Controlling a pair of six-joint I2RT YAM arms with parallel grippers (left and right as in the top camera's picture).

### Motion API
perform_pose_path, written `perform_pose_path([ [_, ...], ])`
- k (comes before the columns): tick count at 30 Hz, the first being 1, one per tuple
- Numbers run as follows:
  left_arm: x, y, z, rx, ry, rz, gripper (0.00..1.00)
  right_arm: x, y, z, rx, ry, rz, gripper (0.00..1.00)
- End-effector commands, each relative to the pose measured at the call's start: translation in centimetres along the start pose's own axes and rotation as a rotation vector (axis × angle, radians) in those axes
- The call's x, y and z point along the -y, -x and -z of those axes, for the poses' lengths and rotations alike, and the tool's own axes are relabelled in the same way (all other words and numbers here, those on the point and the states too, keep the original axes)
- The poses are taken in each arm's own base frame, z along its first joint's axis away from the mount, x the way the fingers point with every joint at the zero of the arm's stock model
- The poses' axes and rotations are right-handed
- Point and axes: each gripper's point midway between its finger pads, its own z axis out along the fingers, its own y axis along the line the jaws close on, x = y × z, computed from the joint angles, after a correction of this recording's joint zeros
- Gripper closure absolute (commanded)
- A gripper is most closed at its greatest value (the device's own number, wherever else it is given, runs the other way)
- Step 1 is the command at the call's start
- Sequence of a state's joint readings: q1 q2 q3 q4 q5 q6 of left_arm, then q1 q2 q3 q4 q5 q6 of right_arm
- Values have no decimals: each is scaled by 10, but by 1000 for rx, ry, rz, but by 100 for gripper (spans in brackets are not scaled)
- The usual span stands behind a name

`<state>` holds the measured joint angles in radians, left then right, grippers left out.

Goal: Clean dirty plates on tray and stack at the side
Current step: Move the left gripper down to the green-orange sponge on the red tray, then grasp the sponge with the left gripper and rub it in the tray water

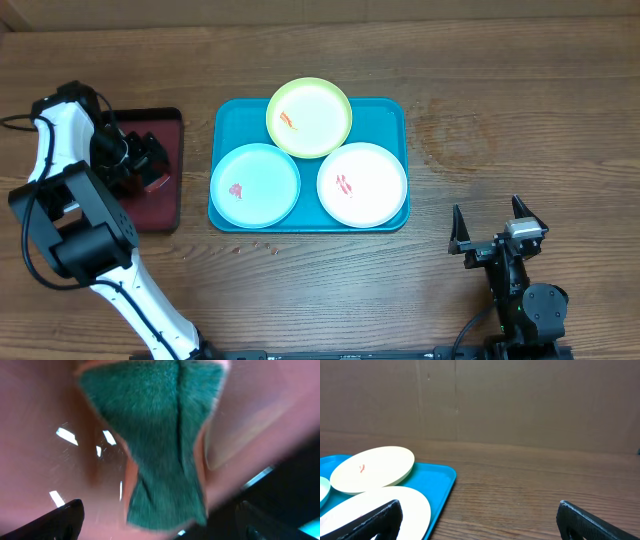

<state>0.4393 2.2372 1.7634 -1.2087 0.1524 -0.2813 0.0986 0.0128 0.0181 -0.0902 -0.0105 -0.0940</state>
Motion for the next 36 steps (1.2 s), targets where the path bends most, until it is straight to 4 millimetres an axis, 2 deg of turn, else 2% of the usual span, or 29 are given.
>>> perform_pose_path([
  [1,5,4,-12,-19,-18,-30,5,3,-1,0,5,-14,5,0],
  [3,4,5,-17,-25,-13,-36,9,3,-2,0,4,-14,5,0],
  [4,4,5,-19,-27,-14,-37,14,3,-1,0,5,-14,5,0],
  [10,4,8,-21,-23,-15,-39,58,3,-1,0,5,-14,5,0],
  [13,4,8,-21,-23,-15,-38,90,3,-2,0,4,-14,5,0],
  [14,4,8,-21,-23,-15,-38,96,3,-1,0,5,-14,5,0],
  [17,4,8,-21,-21,-15,-38,96,3,-1,0,5,-14,5,0],
  [18,4,9,-21,-18,-16,-39,92,3,-1,0,5,-14,5,0],
  [19,4,9,-21,-16,-16,-40,75,3,-2,0,4,-14,5,0],
  [20,4,11,-21,-10,-17,-40,28,3,-2,0,4,-14,5,0],
  [21,4,13,-21,0,-14,-42,7,3,-1,0,5,-14,5,0],
  [22,3,16,-21,10,-7,-43,0,3,-1,0,5,-14,5,0],
  [31,-21,44,-18,138,143,-45,1,3,-2,0,4,-14,5,0],
  [36,-21,56,-16,189,146,-47,0,3,-1,0,5,-14,5,0],
])
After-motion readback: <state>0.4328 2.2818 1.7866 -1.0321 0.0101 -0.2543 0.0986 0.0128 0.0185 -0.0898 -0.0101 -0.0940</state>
